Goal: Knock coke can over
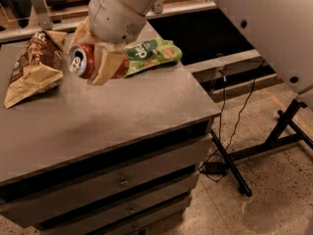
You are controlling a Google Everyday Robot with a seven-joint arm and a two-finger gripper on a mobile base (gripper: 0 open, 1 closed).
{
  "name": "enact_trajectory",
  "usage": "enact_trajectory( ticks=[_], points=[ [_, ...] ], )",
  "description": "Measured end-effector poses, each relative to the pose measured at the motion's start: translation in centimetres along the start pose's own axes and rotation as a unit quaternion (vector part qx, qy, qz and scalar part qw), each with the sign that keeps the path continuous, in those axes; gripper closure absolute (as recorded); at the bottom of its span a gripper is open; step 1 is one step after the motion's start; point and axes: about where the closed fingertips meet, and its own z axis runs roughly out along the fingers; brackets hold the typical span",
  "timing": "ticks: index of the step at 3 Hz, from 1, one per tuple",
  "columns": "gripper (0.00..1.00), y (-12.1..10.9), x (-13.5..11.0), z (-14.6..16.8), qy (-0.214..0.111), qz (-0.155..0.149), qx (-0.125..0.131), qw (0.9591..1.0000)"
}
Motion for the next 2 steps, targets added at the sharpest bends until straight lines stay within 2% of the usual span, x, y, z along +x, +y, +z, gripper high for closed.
enact_trajectory(
  ticks=[1, 2],
  points=[
    [1.0, 1.2, 0.7, 2.7, 0.033, -0.017, -0.025, 0.999],
    [1.0, 2.3, 1.7, 5.0, 0.063, -0.021, -0.051, 0.9965]
  ],
)
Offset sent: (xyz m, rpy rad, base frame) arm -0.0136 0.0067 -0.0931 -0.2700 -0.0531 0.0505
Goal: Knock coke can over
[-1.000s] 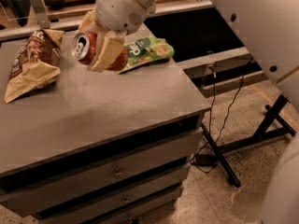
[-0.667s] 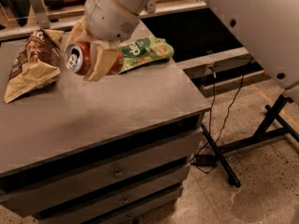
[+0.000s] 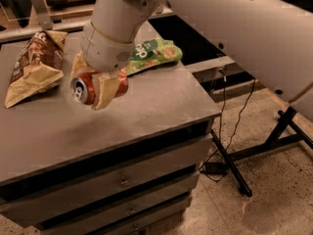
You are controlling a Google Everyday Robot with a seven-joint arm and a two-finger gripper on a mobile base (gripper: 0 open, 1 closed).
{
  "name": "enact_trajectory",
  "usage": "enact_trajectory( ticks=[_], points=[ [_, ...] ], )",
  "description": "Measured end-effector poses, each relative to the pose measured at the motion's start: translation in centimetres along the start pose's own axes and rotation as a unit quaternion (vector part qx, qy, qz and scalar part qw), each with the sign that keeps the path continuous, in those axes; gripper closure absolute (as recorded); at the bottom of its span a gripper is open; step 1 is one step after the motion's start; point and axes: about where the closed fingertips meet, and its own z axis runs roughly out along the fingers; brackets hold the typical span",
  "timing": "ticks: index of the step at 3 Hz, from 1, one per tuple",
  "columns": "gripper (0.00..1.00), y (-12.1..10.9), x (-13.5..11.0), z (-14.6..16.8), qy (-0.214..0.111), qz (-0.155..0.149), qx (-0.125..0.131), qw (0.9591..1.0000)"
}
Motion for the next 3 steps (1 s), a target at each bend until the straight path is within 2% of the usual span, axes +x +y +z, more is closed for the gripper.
enact_trajectory(
  ticks=[1, 3],
  points=[
    [1.0, 0.3, 0.8, 1.6, 0.039, -0.005, -0.012, 0.9992],
    [1.0, 0.0, 2.9, 3.4, 0.105, -0.031, -0.02, 0.9938]
  ],
)
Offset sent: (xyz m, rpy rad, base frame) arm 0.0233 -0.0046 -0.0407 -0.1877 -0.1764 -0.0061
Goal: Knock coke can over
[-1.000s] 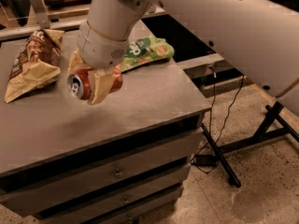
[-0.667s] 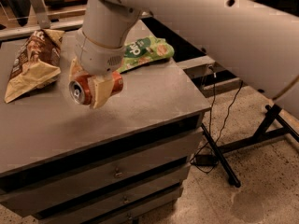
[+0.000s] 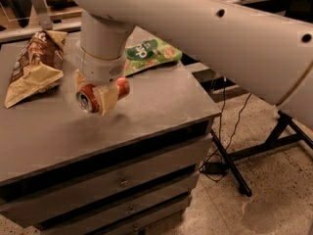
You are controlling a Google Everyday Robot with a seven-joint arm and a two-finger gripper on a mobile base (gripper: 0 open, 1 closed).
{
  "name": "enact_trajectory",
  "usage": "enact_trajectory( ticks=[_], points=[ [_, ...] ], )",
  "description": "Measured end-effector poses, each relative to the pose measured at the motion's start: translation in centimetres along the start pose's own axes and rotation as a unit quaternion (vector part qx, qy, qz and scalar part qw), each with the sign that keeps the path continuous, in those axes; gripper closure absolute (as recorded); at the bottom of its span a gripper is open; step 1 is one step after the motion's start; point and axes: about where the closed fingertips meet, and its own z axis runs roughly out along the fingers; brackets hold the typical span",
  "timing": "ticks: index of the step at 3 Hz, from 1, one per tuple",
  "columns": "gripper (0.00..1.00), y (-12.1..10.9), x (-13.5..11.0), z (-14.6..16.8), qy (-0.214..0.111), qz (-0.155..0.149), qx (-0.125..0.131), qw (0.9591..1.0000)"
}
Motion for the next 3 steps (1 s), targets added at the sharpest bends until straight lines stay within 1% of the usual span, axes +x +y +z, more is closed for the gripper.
enact_trajectory(
  ticks=[1, 2, 3],
  points=[
    [1.0, 0.2, 1.0, 1.9, 0.016, 0.0, -0.01, 0.9998],
    [1.0, 0.4, 1.5, 3.0, 0.024, 0.0, -0.017, 0.9996],
    [0.81, 0.2, 1.9, 3.2, 0.028, 0.009, -0.005, 0.9996]
  ],
)
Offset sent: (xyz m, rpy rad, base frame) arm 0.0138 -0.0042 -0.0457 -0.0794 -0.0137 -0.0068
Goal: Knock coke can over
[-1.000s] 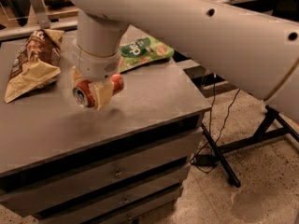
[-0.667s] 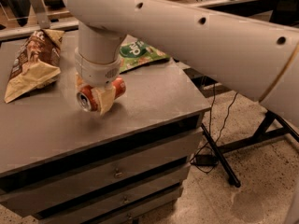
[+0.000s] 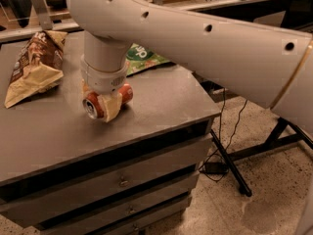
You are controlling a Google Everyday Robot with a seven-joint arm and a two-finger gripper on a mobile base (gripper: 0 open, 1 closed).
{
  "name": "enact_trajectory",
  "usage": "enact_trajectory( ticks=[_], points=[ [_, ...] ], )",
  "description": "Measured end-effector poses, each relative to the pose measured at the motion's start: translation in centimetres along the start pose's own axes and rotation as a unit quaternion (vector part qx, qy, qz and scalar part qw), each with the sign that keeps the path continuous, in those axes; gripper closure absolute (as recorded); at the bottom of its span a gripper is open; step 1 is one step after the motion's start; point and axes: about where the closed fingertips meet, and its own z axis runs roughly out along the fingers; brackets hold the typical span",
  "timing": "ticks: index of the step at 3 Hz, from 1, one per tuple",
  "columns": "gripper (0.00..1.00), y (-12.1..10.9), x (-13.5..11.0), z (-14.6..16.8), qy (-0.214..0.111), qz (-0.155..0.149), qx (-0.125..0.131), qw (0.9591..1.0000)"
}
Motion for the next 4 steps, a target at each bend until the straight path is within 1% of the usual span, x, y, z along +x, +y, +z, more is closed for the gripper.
enact_trajectory(
  ticks=[1, 3, 4],
  points=[
    [0.57, -0.21, 0.35, 0.06, -0.001, 0.01, 0.007, 0.9999],
    [0.12, -0.38, 0.66, -0.05, -0.009, 0.019, 0.014, 0.9997],
    [0.0, -0.4, 0.85, -0.11, -0.016, 0.024, 0.015, 0.9995]
  ],
)
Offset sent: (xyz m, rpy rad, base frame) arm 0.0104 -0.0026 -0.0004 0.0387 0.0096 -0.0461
